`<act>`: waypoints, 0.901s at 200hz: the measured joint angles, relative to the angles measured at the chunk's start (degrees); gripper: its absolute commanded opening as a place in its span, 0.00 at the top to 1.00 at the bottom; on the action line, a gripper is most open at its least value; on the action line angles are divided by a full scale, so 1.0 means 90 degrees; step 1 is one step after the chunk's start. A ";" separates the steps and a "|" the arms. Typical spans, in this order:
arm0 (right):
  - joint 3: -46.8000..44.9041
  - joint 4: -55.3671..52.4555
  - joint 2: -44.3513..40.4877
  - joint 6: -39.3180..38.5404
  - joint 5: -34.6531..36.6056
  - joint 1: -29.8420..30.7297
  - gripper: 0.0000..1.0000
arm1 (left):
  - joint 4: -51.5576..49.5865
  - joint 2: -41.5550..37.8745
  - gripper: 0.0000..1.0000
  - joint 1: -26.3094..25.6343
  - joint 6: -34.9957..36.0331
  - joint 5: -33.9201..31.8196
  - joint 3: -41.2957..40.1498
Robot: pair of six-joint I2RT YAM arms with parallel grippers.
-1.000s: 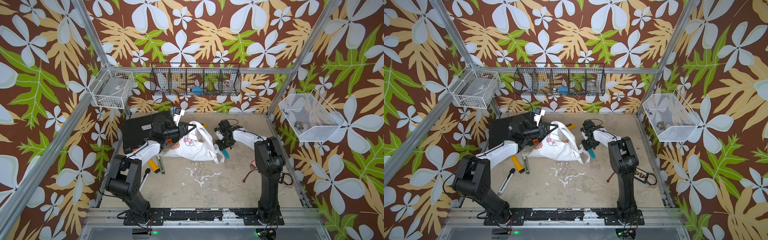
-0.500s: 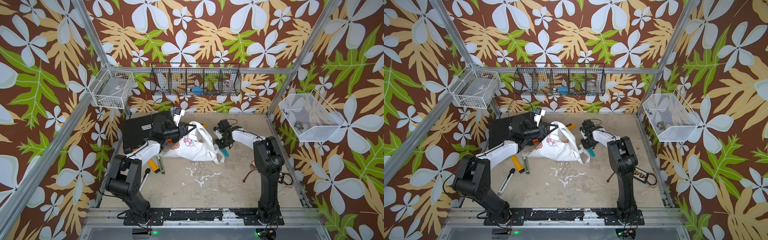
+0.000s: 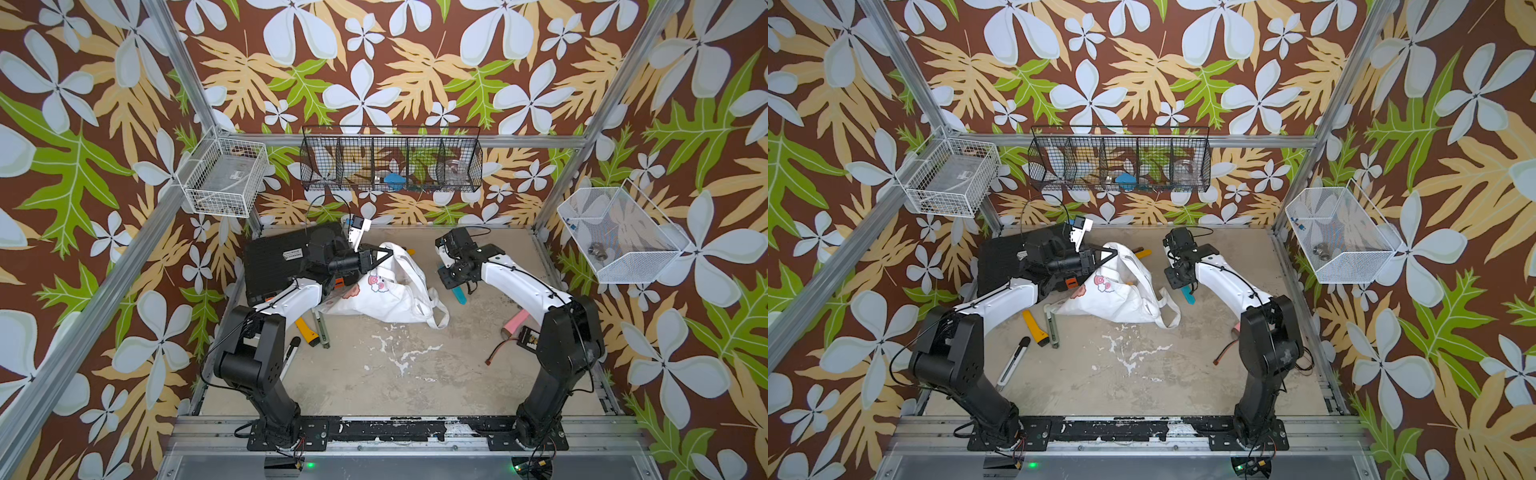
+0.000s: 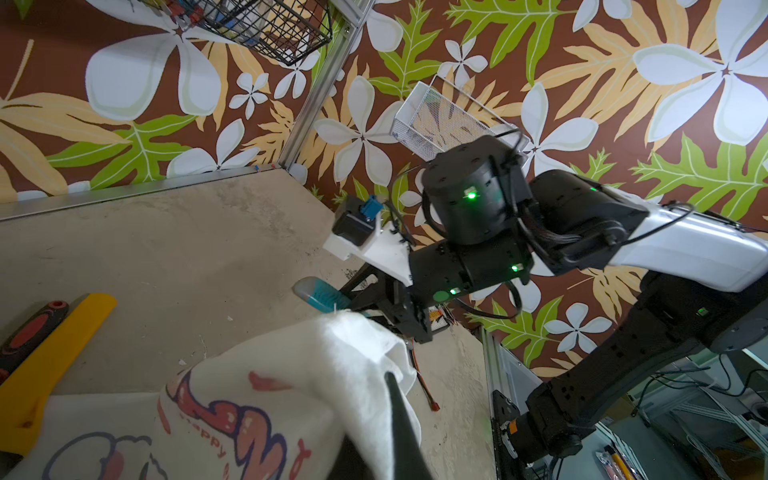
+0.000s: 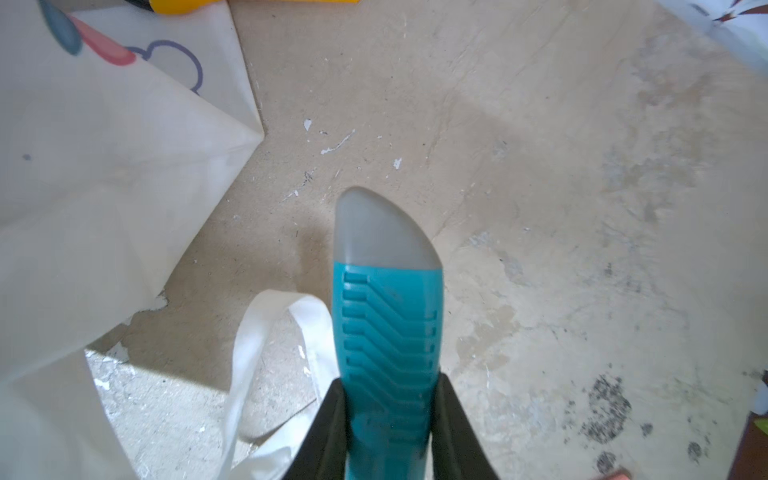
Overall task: Place the art knife into the pouch
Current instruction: Pick up the utility knife at the center of the board.
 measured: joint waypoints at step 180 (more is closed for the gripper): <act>-0.1086 -0.0486 -0.2030 0.0891 0.0151 0.2159 0.83 | -0.1234 0.0515 1.00 -0.0435 0.0675 -0.0561 0.0646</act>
